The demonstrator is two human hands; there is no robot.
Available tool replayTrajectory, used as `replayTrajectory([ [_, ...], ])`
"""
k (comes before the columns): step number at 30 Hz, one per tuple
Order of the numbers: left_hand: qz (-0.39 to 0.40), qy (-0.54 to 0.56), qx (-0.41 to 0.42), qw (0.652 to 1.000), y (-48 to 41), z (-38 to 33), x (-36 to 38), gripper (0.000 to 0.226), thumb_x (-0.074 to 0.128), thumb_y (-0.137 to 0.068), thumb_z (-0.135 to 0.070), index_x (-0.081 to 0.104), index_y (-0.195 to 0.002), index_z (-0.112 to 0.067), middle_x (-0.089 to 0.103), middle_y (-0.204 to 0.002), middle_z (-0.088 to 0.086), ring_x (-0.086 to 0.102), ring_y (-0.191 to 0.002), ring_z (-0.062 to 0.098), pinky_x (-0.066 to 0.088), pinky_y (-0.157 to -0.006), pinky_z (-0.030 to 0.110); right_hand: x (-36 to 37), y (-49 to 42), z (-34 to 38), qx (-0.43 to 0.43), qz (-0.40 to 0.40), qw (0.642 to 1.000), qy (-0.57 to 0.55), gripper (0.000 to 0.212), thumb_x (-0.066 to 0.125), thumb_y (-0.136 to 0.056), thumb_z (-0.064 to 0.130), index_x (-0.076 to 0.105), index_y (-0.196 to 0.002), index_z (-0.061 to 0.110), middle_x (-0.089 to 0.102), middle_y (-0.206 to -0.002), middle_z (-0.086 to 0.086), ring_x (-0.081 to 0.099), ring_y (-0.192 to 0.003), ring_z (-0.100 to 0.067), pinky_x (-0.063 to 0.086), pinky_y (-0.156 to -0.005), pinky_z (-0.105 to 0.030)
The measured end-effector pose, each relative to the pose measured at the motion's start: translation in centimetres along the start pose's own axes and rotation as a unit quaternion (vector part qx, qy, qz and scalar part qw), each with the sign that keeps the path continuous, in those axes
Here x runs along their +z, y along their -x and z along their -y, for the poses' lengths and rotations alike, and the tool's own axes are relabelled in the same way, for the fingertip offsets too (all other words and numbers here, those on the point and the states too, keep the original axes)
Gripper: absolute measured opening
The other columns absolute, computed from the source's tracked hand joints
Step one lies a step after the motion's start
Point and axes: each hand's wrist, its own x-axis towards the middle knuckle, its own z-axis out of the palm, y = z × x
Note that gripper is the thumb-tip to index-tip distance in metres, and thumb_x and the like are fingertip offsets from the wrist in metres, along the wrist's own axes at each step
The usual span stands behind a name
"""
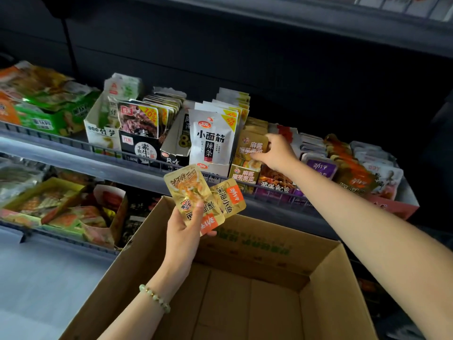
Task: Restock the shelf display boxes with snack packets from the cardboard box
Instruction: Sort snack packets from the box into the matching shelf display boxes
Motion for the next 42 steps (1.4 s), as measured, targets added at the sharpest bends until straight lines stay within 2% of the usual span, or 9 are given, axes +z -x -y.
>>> replayTrajectory([
  [7,0.036,0.034,-0.025,0.998,0.9,-0.1,0.3,0.035,0.061,-0.089,-0.019,0.053,-0.123,-0.016,0.070,-0.110,0.003,0.071,-0.095,0.015,0.059,-0.064,0.027,-0.4,8.0,1.4,-0.120,-0.236,0.960,-0.089,0.025,0.065,-0.089,0.021,0.051,-0.110,0.016,0.054,-0.099,0.006,0.054,-0.081,-0.003,0.046,-0.068,-0.010],
  [10,0.050,0.041,-0.020,0.998,1.3,-0.3,1.0,0.024,0.061,-0.089,-0.021,0.058,-0.113,-0.017,0.074,-0.103,0.003,0.071,-0.093,0.016,0.059,-0.066,0.027,0.8,13.4,1.0,-0.008,-0.084,0.969,-0.233,0.028,0.063,-0.089,0.032,0.051,-0.106,0.014,0.058,-0.099,0.003,0.058,-0.086,-0.001,0.047,-0.068,-0.008],
  [14,0.077,0.049,0.000,0.996,2.2,-0.4,3.0,0.019,0.053,-0.095,-0.020,0.062,-0.110,-0.012,0.075,-0.098,0.004,0.072,-0.088,0.016,0.056,-0.066,0.020,2.6,18.1,-0.1,0.121,0.088,0.910,-0.386,0.058,0.072,-0.071,0.048,0.050,-0.119,0.025,0.065,-0.112,0.007,0.064,-0.096,0.000,0.050,-0.076,-0.014],
  [18,0.136,0.049,-0.008,0.989,2.9,0.5,4.6,0.026,0.035,-0.102,-0.023,0.056,-0.115,-0.017,0.073,-0.102,0.002,0.071,-0.092,0.011,0.054,-0.069,0.017,3.3,19.3,-1.8,0.153,0.021,0.895,-0.419,0.066,0.081,-0.057,0.045,0.056,-0.116,0.029,0.070,-0.106,0.009,0.066,-0.099,-0.005,0.053,-0.085,-0.025],
  [22,0.167,-0.002,-0.030,0.985,3.2,2.3,4.5,0.021,0.049,-0.096,-0.010,0.054,-0.116,-0.010,0.070,-0.107,0.010,0.070,-0.094,0.015,0.056,-0.071,0.022,3.7,20.4,-3.9,0.185,0.013,0.889,-0.418,0.044,0.081,-0.071,0.028,0.061,-0.110,0.023,0.073,-0.099,0.004,0.069,-0.089,-0.006,0.055,-0.069,-0.021],
  [26,0.138,-0.057,-0.045,0.988,2.8,2.3,3.6,0.028,0.069,-0.082,-0.014,0.060,-0.108,-0.019,0.072,-0.099,0.004,0.071,-0.089,0.012,0.055,-0.064,0.019,2.6,20.6,-5.9,0.163,0.079,0.914,-0.363,0.035,0.077,-0.079,0.022,0.061,-0.111,0.023,0.072,-0.101,0.004,0.069,-0.090,-0.009,0.053,-0.063,-0.019],
  [31,0.119,-0.066,-0.075,0.988,2.1,2.0,2.8,0.020,0.061,-0.089,-0.027,0.068,-0.103,-0.015,0.074,-0.091,0.009,0.070,-0.088,0.025,0.055,-0.078,0.034,1.7,20.6,-7.1,0.109,0.152,0.912,-0.366,0.029,0.073,-0.083,0.019,0.064,-0.110,0.020,0.073,-0.103,0.001,0.069,-0.094,-0.010,0.055,-0.072,-0.023],
  [37,0.260,-0.041,-0.136,0.955,2.6,2.1,2.8,0.047,0.065,-0.081,-0.002,0.057,-0.122,-0.023,0.072,-0.112,0.004,0.069,-0.101,0.024,0.060,-0.079,0.034,1.7,20.5,-7.5,0.150,0.021,0.919,-0.364,0.015,0.057,-0.092,0.039,0.061,-0.099,0.027,0.071,-0.093,0.007,0.068,-0.083,-0.002,0.052,-0.065,-0.014],
  [42,0.340,-0.213,-0.121,0.908,4.0,2.7,3.8,0.022,0.058,-0.091,-0.021,0.060,-0.109,-0.009,0.076,-0.093,0.004,0.073,-0.085,0.017,0.059,-0.068,0.025,2.1,20.5,-7.8,0.166,-0.060,0.920,-0.349,0.034,0.056,-0.091,0.044,0.059,-0.081,0.011,0.067,-0.077,-0.001,0.064,-0.068,-0.005,0.046,-0.057,-0.013],
])
